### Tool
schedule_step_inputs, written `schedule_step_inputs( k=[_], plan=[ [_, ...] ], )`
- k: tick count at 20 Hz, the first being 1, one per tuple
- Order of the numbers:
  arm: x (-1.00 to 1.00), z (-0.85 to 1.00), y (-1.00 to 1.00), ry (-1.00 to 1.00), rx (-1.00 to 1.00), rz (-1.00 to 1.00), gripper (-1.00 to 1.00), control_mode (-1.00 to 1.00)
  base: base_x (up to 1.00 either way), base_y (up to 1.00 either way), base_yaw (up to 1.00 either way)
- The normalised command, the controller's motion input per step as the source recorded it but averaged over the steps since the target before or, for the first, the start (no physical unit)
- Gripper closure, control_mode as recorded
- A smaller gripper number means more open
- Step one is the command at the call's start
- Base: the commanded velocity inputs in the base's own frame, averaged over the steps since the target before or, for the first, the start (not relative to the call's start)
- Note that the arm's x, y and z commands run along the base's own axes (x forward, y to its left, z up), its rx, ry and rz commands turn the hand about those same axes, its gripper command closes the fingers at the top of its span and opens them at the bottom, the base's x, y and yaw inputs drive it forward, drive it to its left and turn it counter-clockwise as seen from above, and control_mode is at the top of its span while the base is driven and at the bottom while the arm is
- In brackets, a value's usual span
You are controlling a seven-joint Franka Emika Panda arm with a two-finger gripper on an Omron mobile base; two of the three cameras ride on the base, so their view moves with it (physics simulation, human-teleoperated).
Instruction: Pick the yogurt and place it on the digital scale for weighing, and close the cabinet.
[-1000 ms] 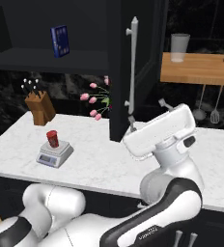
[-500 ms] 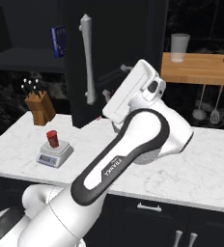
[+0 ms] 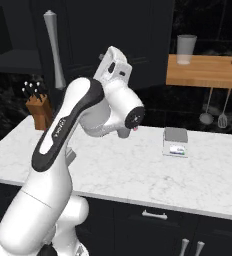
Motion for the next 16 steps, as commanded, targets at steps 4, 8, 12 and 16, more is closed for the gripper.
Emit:
schedule_step_inputs(
  k=[4,8,12,16],
  plan=[
    [0.97,0.01,0.82,0.07,-0.16,-0.26,-1.00,-1.00,0.00,0.00,0.00],
    [0.91,0.01,0.50,0.12,-0.16,-0.17,-1.00,-1.00,0.00,0.00,0.00],
    [0.72,0.00,0.07,0.03,-0.07,-0.05,-1.00,-1.00,0.00,0.00,0.00],
    [0.77,-0.06,0.01,0.00,-0.04,-0.03,-1.00,-1.00,0.00,0.00,0.00]
  ],
)
